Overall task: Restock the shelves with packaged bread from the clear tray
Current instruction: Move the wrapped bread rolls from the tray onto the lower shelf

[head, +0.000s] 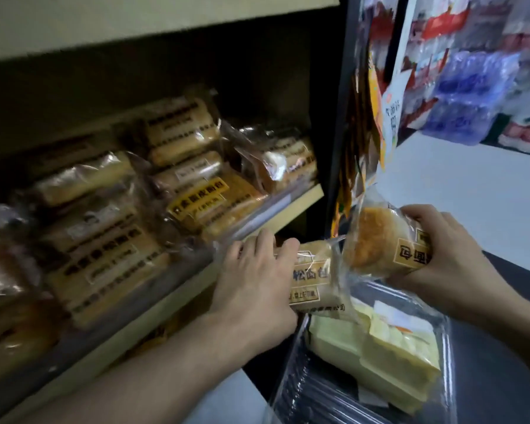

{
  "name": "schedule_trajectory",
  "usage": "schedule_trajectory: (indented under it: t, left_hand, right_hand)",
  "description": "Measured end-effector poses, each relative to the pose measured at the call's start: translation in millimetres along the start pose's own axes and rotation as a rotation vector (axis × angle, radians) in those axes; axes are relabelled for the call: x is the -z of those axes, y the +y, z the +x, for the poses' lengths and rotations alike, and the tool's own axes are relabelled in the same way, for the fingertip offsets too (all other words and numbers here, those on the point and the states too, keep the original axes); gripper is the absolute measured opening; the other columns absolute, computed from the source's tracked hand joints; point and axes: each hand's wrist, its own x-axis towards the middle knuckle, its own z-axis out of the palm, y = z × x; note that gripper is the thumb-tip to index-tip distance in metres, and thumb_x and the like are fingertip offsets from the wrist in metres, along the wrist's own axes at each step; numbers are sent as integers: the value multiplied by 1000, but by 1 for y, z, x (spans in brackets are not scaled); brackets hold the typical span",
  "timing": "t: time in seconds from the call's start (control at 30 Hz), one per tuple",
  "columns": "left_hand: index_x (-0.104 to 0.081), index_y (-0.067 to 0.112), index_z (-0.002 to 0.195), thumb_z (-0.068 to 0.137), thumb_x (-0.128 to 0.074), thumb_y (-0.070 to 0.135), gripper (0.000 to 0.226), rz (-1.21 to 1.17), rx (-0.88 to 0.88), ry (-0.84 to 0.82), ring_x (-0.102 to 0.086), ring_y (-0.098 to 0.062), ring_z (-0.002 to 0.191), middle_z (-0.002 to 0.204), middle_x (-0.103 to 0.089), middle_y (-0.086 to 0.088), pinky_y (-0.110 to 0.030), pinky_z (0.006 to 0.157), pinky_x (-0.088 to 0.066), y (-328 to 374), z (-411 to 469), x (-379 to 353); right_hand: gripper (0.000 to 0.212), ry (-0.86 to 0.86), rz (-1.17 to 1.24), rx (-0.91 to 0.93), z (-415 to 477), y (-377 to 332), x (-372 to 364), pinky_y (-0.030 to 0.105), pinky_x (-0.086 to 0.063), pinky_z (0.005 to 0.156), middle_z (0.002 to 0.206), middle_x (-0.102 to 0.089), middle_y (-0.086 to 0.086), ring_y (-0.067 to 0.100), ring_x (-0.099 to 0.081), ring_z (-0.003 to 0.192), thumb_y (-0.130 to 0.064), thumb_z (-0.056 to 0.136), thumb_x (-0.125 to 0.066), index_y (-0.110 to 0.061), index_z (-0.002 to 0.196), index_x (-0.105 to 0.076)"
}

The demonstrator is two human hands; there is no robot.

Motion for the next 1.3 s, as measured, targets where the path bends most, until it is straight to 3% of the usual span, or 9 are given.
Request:
schedule_trajectory:
  t: [0.2, 0.33, 0.5, 0.6, 0.73, 0.87, 1.0, 1.1, 1.3]
  left_hand:
    - [-19, 34, 134, 67, -70, 40, 85, 44, 152, 140, -34, -20, 112, 123, -28, 2, -34, 97, -22, -52, -16, 72]
    - [-19, 34, 136, 68, -71, 47, 87, 114, 287, 198, -33, -19, 119, 128, -29, 3, -33, 100, -19, -96, -23, 93]
    - [-16, 32, 141, 66, -65, 45, 91, 286, 476, 205, -38, -24, 118, 130, -35, -2, -38, 95, -24, -147, -22, 89]
    - [-2, 33, 145, 73, -61, 47, 95, 369, 521, 165, -34, -25, 121, 136, -33, -3, -38, 95, -23, -171, -21, 76]
    - [9, 34, 145, 75, -58, 55, 99, 388, 568, 159, -30, -24, 122, 139, -31, -2, -38, 98, -24, -187, -23, 64]
    - [11, 38, 144, 67, -56, 66, 106, 325, 556, 135, -26, -23, 121, 140, -27, -1, -38, 98, -21, -193, -26, 60]
    - [10, 44, 143, 62, -24, 93, 101, 180, 600, 76, -19, -23, 129, 149, -18, 0, -39, 101, -15, -199, -30, 66]
    - [2, 43, 145, 75, -3, 83, 81, 246, 604, 180, -24, -22, 129, 148, -26, 0, -40, 100, -12, -198, -31, 61]
    - [-23, 33, 146, 81, -11, 78, 79, 303, 583, 225, -39, -29, 121, 135, -47, -8, -44, 98, -19, -204, -32, 53]
  right_hand:
    - [84, -34, 98, 247, 39, -77, 4, 39, -41, 73, 98, -45, -15, 18, -44, 91, -20, 47, -90, -49, 108, -41]
    - [82, -47, 24, 402, 64, -123, -5, 46, -37, 89, 102, -42, -7, 19, -40, 100, -23, 51, -85, -40, 120, -43]
    - [80, -52, -84, 545, 99, -175, -37, 56, -14, 112, 118, -41, -6, 26, -32, 126, -38, 62, -78, -43, 129, -35]
    - [73, -68, -136, 629, 116, -202, -63, 56, -2, 114, 131, -40, -2, 27, -24, 134, -44, 68, -71, -42, 130, -32]
    - [59, -30, -334, 708, 129, -219, -102, 58, 8, 112, 128, -39, 2, 27, -21, 134, -43, 75, -57, -34, 128, -33]
    - [67, 16, -377, 671, 134, -217, -128, 58, 3, 113, 137, -33, 4, 27, -14, 137, -44, 78, -61, -32, 134, -26]
    - [87, -10, -206, 768, 134, -208, -128, 54, 12, 112, 150, -21, 6, 25, -1, 143, -60, 66, -45, -30, 142, -16]
    - [82, -27, -195, 853, 129, -194, -127, 48, 17, 111, 154, -19, 3, 20, 7, 144, -64, 70, -34, -33, 144, -14]
    - [65, 8, -237, 828, 131, -193, -145, 53, 11, 113, 157, -18, 3, 21, 8, 145, -68, 90, -13, -34, 146, -12]
